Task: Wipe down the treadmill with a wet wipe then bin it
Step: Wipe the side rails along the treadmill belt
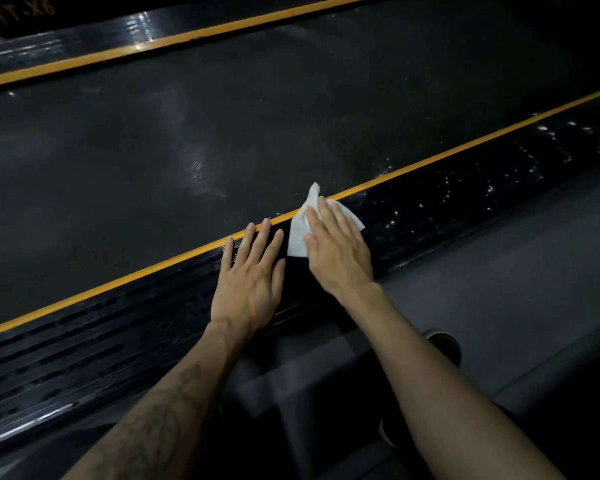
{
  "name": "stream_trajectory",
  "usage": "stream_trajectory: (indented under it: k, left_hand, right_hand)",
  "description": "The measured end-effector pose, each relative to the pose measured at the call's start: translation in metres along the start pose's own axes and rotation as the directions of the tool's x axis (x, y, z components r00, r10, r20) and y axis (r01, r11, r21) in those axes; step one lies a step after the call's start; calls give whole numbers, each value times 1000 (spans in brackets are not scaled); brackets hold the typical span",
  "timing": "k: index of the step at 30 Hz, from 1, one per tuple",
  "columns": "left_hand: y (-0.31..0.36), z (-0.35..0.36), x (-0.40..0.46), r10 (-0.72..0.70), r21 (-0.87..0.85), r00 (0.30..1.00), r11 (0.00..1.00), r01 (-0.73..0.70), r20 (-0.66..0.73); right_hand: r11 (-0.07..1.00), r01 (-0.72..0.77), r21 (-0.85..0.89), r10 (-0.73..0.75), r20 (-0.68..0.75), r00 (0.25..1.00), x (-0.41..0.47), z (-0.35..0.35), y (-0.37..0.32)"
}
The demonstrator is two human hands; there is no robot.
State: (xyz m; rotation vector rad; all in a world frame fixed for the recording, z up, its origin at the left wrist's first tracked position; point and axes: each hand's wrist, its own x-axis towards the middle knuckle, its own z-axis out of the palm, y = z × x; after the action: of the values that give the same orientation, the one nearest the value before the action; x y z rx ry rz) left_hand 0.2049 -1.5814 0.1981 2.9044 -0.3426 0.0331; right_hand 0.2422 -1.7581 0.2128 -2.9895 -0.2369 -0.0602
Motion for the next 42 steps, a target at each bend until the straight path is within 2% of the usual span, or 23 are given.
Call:
stream_trajectory:
  k: [5,10,13,17,21,23,28,33,36,39,42]
  left_hand:
    - [0,0,-1,-17,12,1000,1000,17,-5]
    - [4,-1,-1,-14,8,1000,1000,14,-4]
    - [4,-1,-1,-27,12,999,1000,28,-16]
    - [4,0,-1,-18,21,1000,1000,18,-6]
    - [4,0,1,15,21,1000,1000,-15,5]
    - [4,0,2,63,32,998,997,-63,17]
    - [5,0,5,106,2,994,994,-106,30]
    - [12,-3,9,87,-22,996,996,-87,4]
    - [16,-5,12,79,-34,997,996,-79,-15]
    - [15,-3,12,80,-42,996,996,-81,-25]
    - [15,-1,11,114,-65,993,991,-114,-13]
  right_hand:
    - [989,-145,-18,145,-23,989,-23,4,-3]
    - [998,-59,19,59,-32,998,-15,4,-2]
    - [996,-85,8,85,-2,996,0,3,14]
    - [976,-219,20,219,-119,968,-23,10,-7]
    - [995,-84,52,87,-61,994,-13,8,-7]
    - [999,-48,15,49,-45,998,-6,5,10]
    - [976,-216,26,218,-120,969,-31,6,-4]
    - [995,-92,24,94,-117,989,-22,2,2]
    - [988,-151,15,152,-104,983,-21,2,17]
    - [971,-237,19,237,-102,966,-36,6,4]
    - [978,-207,15,207,-121,971,-39,8,-2]
